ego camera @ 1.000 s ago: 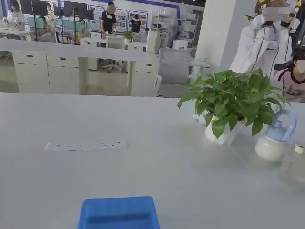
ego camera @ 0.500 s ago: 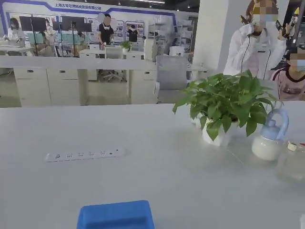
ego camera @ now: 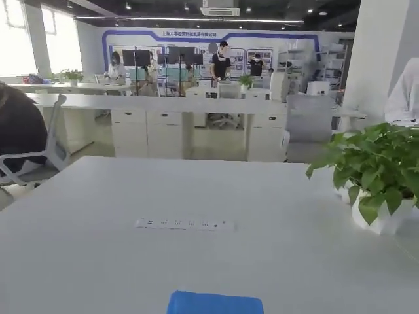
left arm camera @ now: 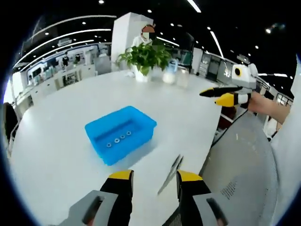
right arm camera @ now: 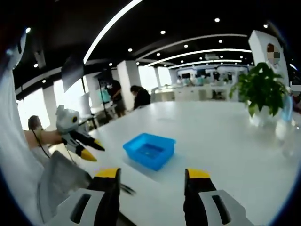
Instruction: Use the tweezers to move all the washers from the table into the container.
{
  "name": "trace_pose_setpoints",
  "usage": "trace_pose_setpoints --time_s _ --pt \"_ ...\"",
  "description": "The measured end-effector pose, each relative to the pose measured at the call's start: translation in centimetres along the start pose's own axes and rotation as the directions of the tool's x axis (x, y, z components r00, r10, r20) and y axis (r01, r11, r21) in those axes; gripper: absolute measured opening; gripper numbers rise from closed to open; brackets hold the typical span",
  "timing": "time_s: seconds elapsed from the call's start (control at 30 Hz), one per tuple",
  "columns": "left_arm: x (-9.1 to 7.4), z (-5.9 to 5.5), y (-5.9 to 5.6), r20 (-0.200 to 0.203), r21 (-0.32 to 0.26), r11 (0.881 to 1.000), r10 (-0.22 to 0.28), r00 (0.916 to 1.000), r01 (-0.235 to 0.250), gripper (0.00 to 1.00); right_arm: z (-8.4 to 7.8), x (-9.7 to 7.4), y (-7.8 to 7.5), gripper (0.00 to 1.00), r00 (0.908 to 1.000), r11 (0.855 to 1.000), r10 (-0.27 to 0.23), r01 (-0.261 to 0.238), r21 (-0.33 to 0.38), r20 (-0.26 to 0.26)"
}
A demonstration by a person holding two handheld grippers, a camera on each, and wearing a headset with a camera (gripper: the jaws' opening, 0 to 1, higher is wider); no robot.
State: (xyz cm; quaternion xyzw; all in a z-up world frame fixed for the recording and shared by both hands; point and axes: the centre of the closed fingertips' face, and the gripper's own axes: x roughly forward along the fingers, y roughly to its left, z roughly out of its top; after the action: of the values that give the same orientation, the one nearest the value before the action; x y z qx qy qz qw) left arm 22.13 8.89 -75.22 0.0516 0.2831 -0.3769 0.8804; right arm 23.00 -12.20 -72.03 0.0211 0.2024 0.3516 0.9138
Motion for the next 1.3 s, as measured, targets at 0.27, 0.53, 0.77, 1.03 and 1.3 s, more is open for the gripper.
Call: trace_pose_setpoints --time_s 0.27,0.53,0.77,1.03,1.3 --pt "-5.7 4.5 2.3 0.346 -0.222 0.966 0.205 0.9156 -0.132 0.70 2.5 -1.6 -0.1 0.70 0.9892 0.996 -0.075 0.079 -0.027 0.125" --pt "-7.3 4.2 3.5 0.398 -0.224 0.948 0.302 0.8662 -0.227 0.99 3.0 -1.2 -0.9 0.99 0.9784 0.990 -0.124 0.134 -0.049 0.165" --pt "-7.6 3.9 3.8 0.405 -0.263 0.941 0.310 0.8603 -0.215 0.99 3.2 -0.4 -0.5 0.99 0.9779 0.990 -0.123 0.132 -0.044 0.169" --pt "-8.2 3.9 4.2 0.418 -0.266 0.936 0.327 0.8478 -0.229 0.99 2.8 0.1 0.0 0.96 0.9800 0.991 -0.129 0.133 -0.019 0.151" --pt "-8.7 3.0 5.2 0.413 -0.286 0.929 0.342 0.8441 -0.237 0.99 2.9 0.7 0.1 0.96 0.9812 0.992 -0.122 0.126 -0.014 0.149"
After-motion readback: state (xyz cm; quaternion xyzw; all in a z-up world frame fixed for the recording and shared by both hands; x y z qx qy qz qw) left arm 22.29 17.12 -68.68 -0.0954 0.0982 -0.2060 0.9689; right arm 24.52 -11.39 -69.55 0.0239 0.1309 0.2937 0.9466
